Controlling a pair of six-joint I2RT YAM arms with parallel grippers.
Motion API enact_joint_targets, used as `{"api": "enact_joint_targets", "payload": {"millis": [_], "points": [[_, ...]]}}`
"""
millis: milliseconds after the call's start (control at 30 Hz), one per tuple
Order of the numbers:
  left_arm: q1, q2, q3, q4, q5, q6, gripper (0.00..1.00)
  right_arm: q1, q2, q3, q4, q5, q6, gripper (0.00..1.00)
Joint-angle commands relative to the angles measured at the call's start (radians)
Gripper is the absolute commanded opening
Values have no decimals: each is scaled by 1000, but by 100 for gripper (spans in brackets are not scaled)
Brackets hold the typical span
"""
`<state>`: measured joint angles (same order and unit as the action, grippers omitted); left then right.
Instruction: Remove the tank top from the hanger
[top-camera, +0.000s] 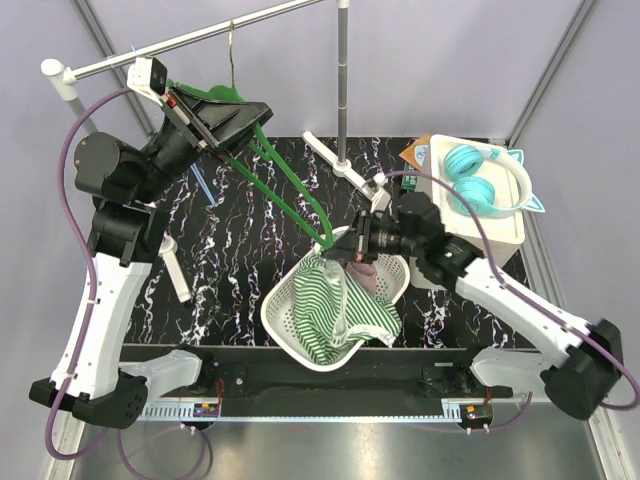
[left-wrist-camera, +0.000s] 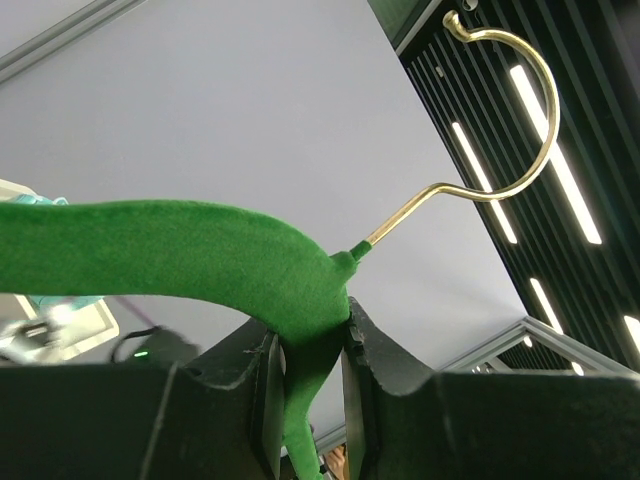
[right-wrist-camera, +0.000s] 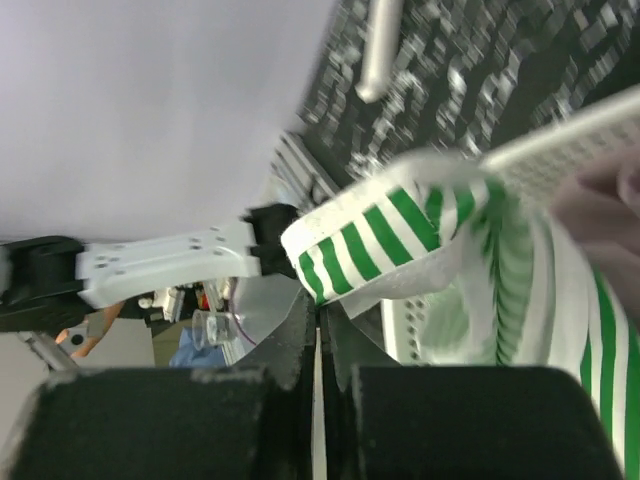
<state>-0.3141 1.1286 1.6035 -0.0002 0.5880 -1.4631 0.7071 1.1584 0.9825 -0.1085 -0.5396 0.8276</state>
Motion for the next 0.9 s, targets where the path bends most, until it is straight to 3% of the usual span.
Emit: {"api": "enact_joint_targets", "payload": {"millis": [0, 267, 567, 733, 867], "points": [[4, -9, 0, 63, 33, 0, 0, 9, 90, -34, -29, -74, -13, 0], [4, -24, -30, 65, 32, 1, 0, 57, 190, -27, -325, -11, -220, 0], [6, -7, -30, 74, 47, -2, 0, 127, 52, -50, -614, 171, -295, 0], [6, -4, -36, 78, 50, -3, 0, 127, 73, -172, -518, 266, -228, 2], [6, -7, -37, 72, 50, -6, 0, 127, 278, -113, -353, 268, -249, 2]]}}
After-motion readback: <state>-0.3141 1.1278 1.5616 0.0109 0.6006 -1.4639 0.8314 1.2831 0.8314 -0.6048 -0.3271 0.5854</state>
